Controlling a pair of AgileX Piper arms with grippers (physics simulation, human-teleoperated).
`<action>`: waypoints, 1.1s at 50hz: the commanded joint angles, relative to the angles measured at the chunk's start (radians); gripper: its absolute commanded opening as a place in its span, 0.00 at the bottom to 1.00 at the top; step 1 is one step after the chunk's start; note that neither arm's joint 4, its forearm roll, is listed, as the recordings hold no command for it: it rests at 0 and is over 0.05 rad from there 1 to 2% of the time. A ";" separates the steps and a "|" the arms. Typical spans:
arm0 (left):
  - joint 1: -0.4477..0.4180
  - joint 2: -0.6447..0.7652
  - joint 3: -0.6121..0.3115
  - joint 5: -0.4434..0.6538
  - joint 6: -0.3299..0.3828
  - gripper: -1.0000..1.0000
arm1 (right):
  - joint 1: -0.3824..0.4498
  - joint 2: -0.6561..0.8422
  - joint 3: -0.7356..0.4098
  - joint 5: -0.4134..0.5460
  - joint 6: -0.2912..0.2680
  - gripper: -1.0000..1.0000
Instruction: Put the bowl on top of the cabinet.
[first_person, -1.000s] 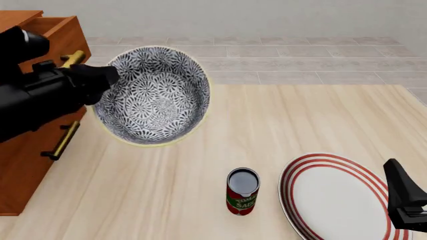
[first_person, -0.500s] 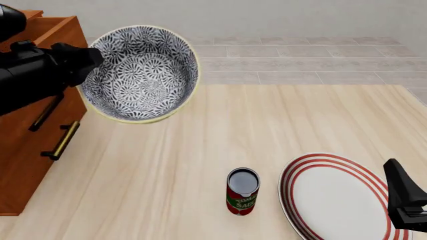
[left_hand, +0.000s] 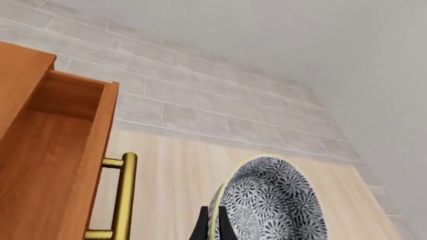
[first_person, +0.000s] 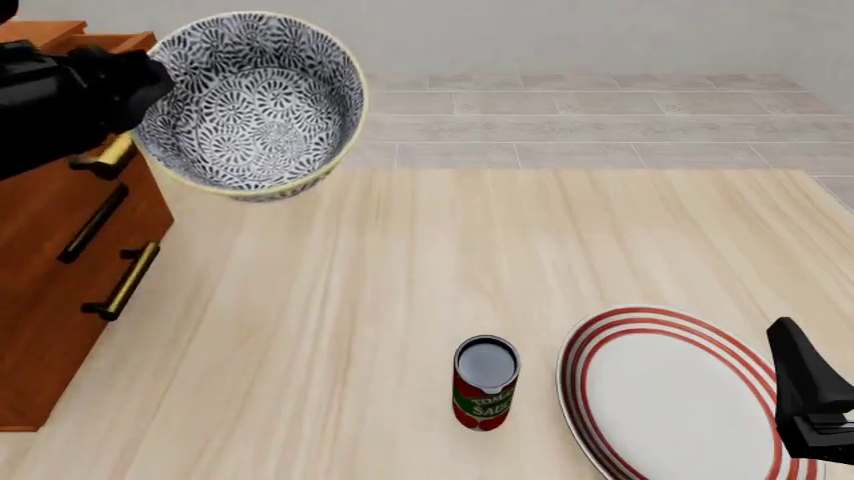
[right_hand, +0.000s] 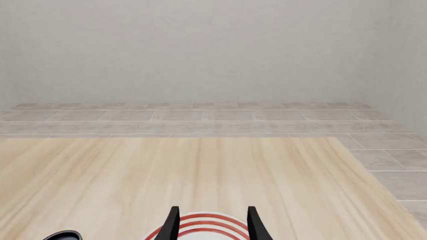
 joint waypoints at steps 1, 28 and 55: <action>0.042 0.026 -0.046 -0.001 0.008 0.00 | 0.000 0.000 0.000 0.000 0.000 1.00; 0.161 0.084 -0.162 0.019 -0.005 0.00 | 0.000 0.000 0.000 0.000 0.000 1.00; 0.258 0.131 -0.252 0.040 -0.003 0.00 | 0.000 0.000 0.000 0.000 0.000 1.00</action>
